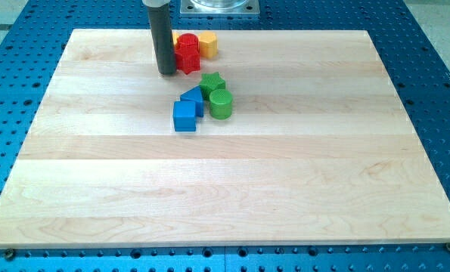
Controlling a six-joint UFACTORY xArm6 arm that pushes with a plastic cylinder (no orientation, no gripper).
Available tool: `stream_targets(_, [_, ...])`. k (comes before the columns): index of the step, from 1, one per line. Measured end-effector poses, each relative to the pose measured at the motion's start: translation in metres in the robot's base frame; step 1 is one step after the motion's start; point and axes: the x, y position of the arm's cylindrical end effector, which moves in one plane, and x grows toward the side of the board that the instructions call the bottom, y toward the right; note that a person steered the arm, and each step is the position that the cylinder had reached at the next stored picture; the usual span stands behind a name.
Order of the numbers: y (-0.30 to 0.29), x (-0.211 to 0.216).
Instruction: Place your arm close to the yellow hexagon
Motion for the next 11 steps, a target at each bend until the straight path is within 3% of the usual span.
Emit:
stream_targets(8, [-0.002, 0.022])
stream_targets(10, [0.056, 0.025])
stream_targets(11, [0.086, -0.018])
